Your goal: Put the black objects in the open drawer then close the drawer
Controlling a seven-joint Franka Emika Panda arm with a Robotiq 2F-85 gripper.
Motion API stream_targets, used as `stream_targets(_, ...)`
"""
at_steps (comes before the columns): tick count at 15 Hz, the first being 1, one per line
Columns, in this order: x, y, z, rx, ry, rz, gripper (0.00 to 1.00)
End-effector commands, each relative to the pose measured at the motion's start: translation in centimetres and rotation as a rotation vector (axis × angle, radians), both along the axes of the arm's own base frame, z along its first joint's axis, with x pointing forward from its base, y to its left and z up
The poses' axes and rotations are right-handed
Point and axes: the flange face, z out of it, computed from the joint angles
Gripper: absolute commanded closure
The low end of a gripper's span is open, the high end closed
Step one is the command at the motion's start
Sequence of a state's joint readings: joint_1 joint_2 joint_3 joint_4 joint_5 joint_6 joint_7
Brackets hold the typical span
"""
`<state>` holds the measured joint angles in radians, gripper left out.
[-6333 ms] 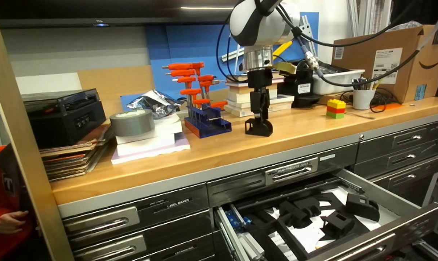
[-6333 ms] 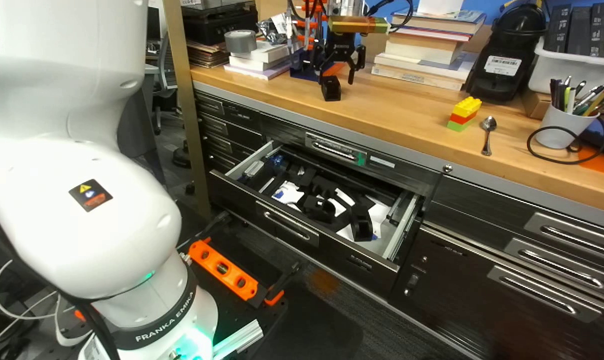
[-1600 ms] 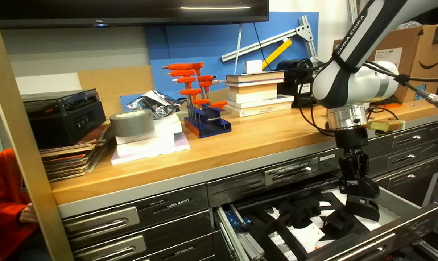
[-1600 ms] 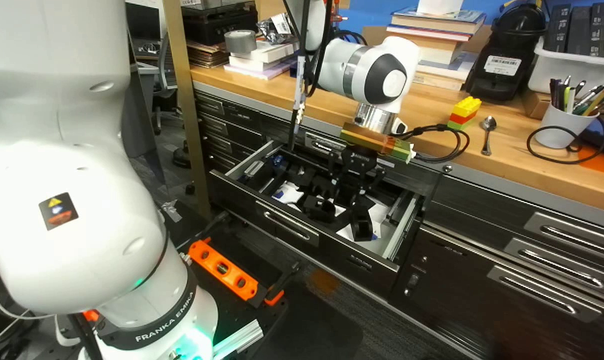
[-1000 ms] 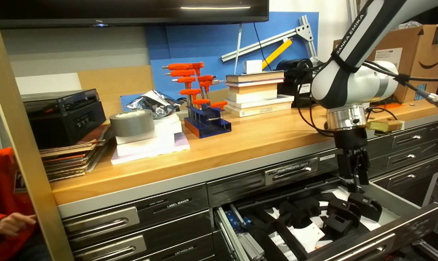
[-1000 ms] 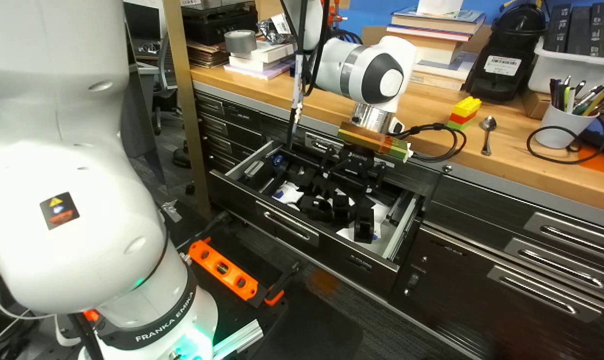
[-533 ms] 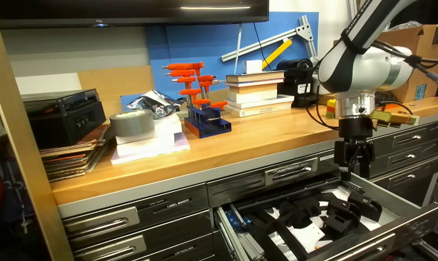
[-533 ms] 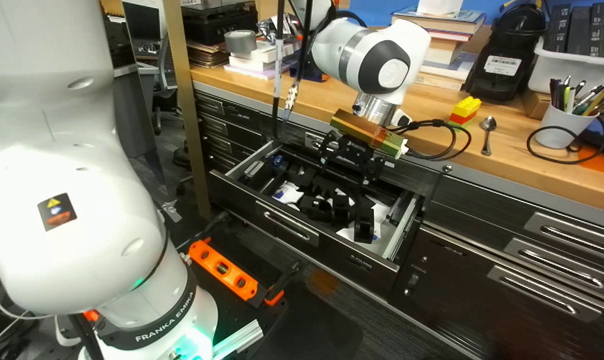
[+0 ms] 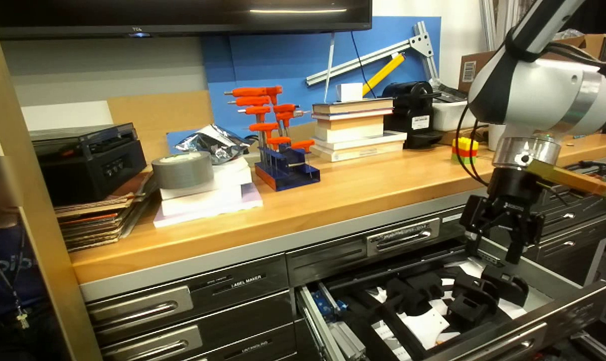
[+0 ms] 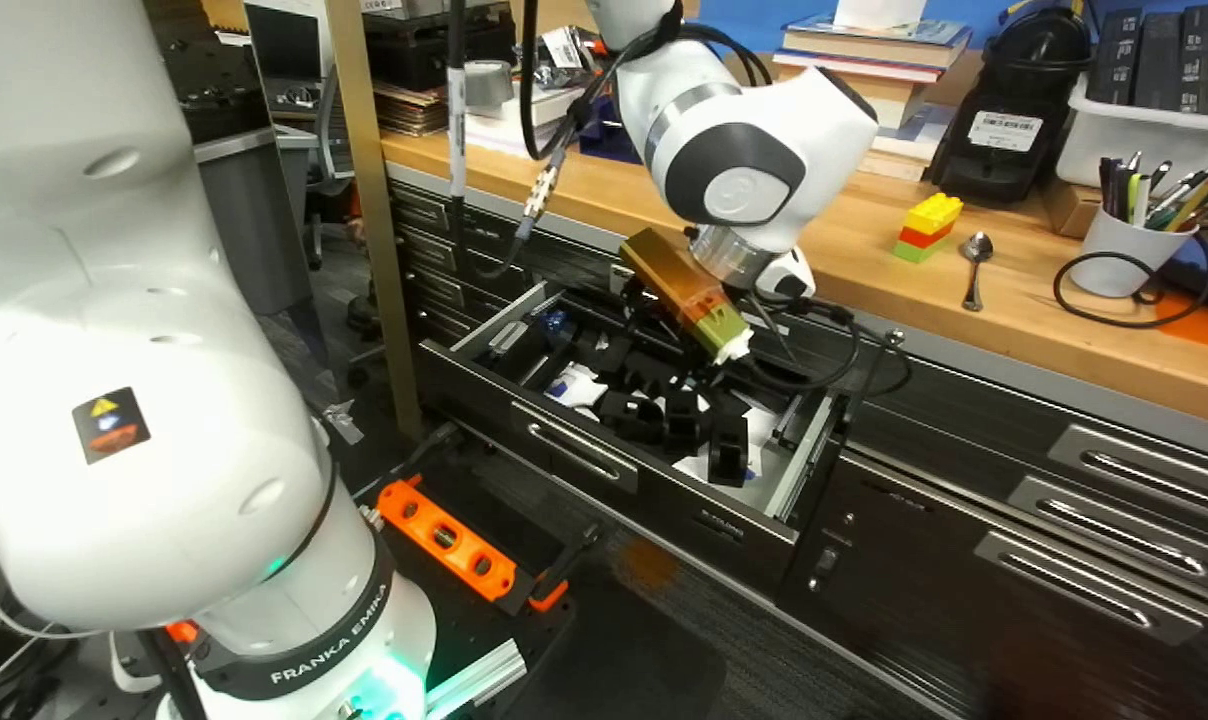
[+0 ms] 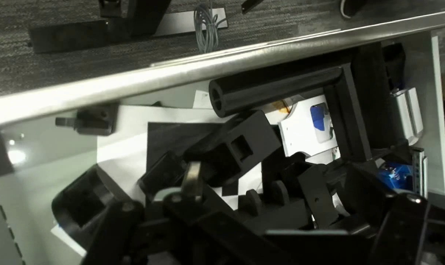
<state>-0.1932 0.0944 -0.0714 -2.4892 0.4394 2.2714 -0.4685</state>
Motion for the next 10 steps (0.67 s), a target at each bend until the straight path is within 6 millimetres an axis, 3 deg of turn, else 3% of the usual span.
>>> stream_targets(1,-4.2,0.1,0.1,0.02,-0.028,-0.193,0.0)
stream_targets(8,-9.2,1.1,0.6,0.055,-0.072,-0.531,0.0)
stream_targets(9,-6.6,0.2,0.7,0.047,-0.079,-0.578,0.0)
stream_targets(10,-6.7,0.3,0.7,0.024,-0.091,-0.624,0.0)
